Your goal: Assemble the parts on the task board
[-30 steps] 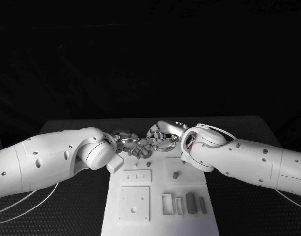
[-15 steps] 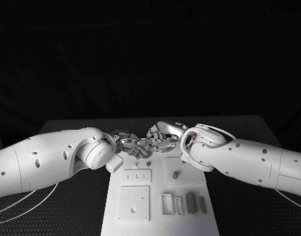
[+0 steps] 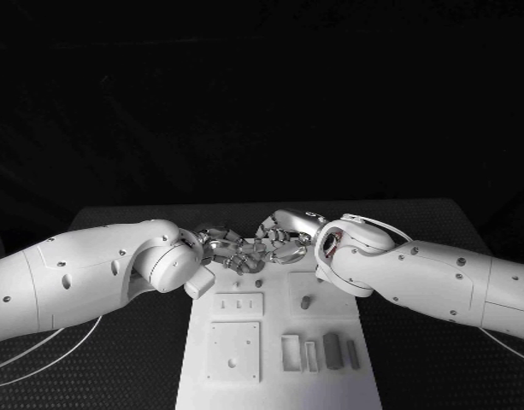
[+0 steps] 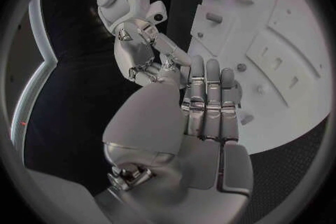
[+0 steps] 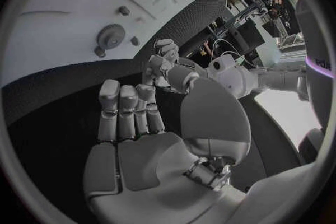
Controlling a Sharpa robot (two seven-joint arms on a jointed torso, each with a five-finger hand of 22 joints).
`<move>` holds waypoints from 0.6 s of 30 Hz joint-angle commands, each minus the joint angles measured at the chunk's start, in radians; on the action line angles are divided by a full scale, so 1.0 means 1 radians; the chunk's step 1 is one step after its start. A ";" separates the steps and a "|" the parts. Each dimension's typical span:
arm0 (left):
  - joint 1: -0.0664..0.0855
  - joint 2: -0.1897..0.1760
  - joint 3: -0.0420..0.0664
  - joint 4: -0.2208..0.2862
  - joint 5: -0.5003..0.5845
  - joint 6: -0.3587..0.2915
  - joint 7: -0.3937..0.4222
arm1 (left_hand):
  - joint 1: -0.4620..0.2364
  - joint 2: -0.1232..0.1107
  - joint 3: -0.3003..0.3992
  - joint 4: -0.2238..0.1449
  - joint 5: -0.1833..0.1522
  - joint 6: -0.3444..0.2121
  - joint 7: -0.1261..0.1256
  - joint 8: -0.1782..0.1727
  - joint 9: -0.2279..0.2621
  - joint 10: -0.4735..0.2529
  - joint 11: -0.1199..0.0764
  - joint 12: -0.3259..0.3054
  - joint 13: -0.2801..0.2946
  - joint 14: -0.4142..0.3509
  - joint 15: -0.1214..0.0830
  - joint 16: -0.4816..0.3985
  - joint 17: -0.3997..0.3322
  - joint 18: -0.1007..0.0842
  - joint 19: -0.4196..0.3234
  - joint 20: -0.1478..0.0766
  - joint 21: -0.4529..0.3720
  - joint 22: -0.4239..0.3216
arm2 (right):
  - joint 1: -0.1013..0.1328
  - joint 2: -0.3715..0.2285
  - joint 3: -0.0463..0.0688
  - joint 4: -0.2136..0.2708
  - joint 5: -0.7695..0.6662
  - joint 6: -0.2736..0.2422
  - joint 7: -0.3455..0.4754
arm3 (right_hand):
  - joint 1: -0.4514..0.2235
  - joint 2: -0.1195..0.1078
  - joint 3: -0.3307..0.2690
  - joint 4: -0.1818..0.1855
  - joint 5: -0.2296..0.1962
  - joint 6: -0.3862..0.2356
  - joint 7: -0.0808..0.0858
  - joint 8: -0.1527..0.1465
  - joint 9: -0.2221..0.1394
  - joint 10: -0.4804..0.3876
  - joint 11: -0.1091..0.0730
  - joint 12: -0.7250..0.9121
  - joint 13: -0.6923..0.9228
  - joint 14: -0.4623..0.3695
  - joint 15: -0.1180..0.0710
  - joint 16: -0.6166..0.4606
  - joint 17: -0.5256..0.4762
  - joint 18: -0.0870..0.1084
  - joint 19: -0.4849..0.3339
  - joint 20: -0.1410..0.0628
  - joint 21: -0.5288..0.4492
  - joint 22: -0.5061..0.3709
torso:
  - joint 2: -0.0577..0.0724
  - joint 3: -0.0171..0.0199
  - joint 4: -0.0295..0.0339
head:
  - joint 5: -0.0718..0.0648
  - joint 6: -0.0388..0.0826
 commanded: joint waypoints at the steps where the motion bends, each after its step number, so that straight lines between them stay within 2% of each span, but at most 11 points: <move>1: 0.004 0.001 0.004 -0.001 0.002 -0.009 0.022 | 0.015 0.001 0.012 -0.001 0.008 0.030 -0.019 0.014 0.015 0.017 -0.003 0.008 0.007 0.002 -0.006 0.008 0.000 0.003 -0.010 -0.002 0.006 -0.001 | -0.005 -0.001 -0.003 -0.003 -0.005 0.038 -0.002 | -0.003 0.009 0.002 -0.002 0.002 0.066 0.015 0.011 0.065 -0.008 -0.003 0.003 0.001 0.000 -0.007 0.004 0.002 0.043 0.004 0.000 0.005 0.005 | 0.000 0.0002 -0.0009 | 0.001 -0.001; 8: 0.004 0.001 0.004 -0.004 -0.005 -0.024 0.024 | 0.017 0.009 0.017 0.002 0.002 0.039 -0.022 0.022 0.028 0.026 -0.008 0.019 0.026 0.011 -0.012 0.022 0.004 -0.002 -0.011 -0.006 0.009 0.000 | -0.005 0.002 -0.003 -0.009 -0.002 0.044 0.006 | -0.010 0.003 0.000 -0.007 0.004 0.061 0.018 0.006 0.064 -0.017 0.000 -0.004 -0.005 -0.006 -0.005 -0.004 0.000 0.043 -0.002 0.001 0.000 0.002 | 0.000 0.0002 -0.0007 | -0.001 -0.001; 11: 0.004 0.001 0.004 -0.006 -0.007 -0.025 0.022 | 0.017 0.012 0.018 0.002 -0.001 0.042 -0.023 0.024 0.032 0.029 -0.009 0.022 0.032 0.013 -0.013 0.027 0.006 -0.003 -0.011 -0.008 0.011 0.000 | -0.005 0.002 -0.004 -0.012 0.005 0.038 0.011 | -0.039 -0.023 -0.042 -0.012 0.032 0.037 0.026 -0.008 0.061 -0.035 0.010 -0.018 -0.014 -0.019 0.003 -0.015 -0.001 0.043 -0.013 0.007 -0.008 -0.002 | 0.000 -0.0001 -0.0001 | 0.000 -0.002; 12: 0.003 0.001 0.004 -0.006 -0.012 -0.024 0.020 | 0.017 0.012 0.018 0.002 -0.002 0.042 -0.024 0.025 0.033 0.030 -0.010 0.023 0.034 0.014 -0.014 0.028 0.006 -0.003 -0.011 -0.009 0.011 0.000 | -0.005 0.001 -0.004 -0.012 0.010 0.030 0.012 | -0.049 -0.025 -0.074 -0.018 0.055 0.032 0.032 -0.013 0.060 -0.041 0.013 -0.020 -0.017 -0.023 0.008 -0.017 0.000 0.043 -0.017 0.009 -0.011 -0.003 | 0.000 -0.0002 0.0002 | 0.000 -0.003; 16: 0.003 0.000 0.004 -0.008 -0.022 -0.024 0.014 | 0.017 0.013 0.018 0.002 -0.005 0.043 -0.024 0.025 0.035 0.030 -0.010 0.024 0.036 0.014 -0.015 0.030 0.007 -0.004 -0.012 -0.009 0.012 0.001 | -0.005 -0.003 -0.004 -0.013 0.025 0.019 0.012 | -0.067 -0.033 -0.113 -0.024 0.070 0.019 0.034 -0.021 0.058 -0.050 0.020 -0.023 -0.021 -0.030 0.012 -0.021 0.000 0.043 -0.023 0.013 -0.015 -0.005 | 0.000 0.0001 0.0007 | 0.000 -0.003; 17: 0.003 0.000 0.004 -0.009 -0.027 -0.021 0.012 | 0.017 0.014 0.018 0.002 -0.006 0.044 -0.025 0.026 0.036 0.031 -0.011 0.025 0.038 0.015 -0.015 0.031 0.007 -0.004 -0.012 -0.010 0.012 0.001 | -0.005 -0.004 -0.004 -0.015 0.030 0.014 0.014 | -0.098 -0.054 -0.146 -0.024 0.066 -0.024 0.047 -0.045 0.048 -0.066 0.029 -0.033 -0.025 -0.042 0.021 -0.028 -0.002 0.042 -0.033 0.016 -0.022 -0.007 | 0.000 0.0003 0.0005 | 0.000 -0.004; 18: 0.003 -0.001 0.004 -0.010 -0.030 -0.019 0.011 | 0.017 0.015 0.018 0.001 -0.009 0.045 -0.025 0.027 0.039 0.033 -0.012 0.027 0.041 0.017 -0.016 0.034 0.008 -0.005 -0.012 -0.011 0.013 0.001 | -0.005 -0.006 -0.004 -0.016 0.034 0.008 0.017 | -0.118 -0.061 -0.186 -0.035 0.063 -0.072 0.070 -0.071 0.039 -0.096 0.045 -0.051 -0.034 -0.066 0.037 -0.042 -0.004 0.043 -0.054 0.021 -0.039 -0.012 | 0.000 0.0002 0.0003 | 0.000 -0.004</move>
